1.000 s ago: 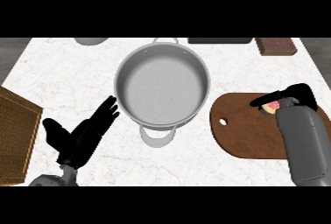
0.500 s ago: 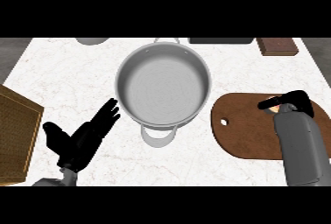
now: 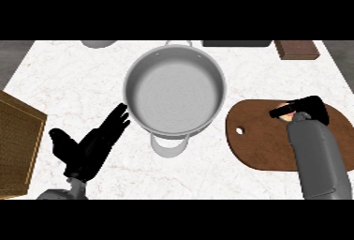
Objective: Pick the cupcake from the cutting board and place it in the pot
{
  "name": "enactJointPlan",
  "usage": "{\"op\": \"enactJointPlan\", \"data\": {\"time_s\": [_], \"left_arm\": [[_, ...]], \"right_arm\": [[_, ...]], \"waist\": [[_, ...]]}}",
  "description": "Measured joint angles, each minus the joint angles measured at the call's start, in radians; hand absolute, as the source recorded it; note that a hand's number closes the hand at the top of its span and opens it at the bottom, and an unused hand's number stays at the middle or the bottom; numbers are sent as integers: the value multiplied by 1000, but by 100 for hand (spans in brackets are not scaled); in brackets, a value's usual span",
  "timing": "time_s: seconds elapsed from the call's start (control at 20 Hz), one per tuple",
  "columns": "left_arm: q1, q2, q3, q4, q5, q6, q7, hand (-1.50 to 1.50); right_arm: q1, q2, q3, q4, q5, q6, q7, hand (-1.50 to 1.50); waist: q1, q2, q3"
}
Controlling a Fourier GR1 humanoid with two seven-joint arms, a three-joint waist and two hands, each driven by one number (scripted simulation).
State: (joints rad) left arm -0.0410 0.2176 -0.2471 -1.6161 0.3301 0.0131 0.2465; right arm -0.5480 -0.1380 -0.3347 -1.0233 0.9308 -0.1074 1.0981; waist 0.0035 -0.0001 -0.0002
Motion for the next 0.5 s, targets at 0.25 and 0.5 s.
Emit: {"op": "enactJointPlan", "data": {"time_s": [0.25, 0.5], "left_arm": [[-13, -3, 23, 16, 3, -17, 11, 0], [-12, -7, 9, 13, 0, -23, 17, 0]], "right_arm": [[20, 24, 88, -30, -4, 75, -103, 150], [72, 91, 345, -78, 7, 240, -369, 150]], "waist": [[-6, -4, 0], [9, -17, -5]]}}
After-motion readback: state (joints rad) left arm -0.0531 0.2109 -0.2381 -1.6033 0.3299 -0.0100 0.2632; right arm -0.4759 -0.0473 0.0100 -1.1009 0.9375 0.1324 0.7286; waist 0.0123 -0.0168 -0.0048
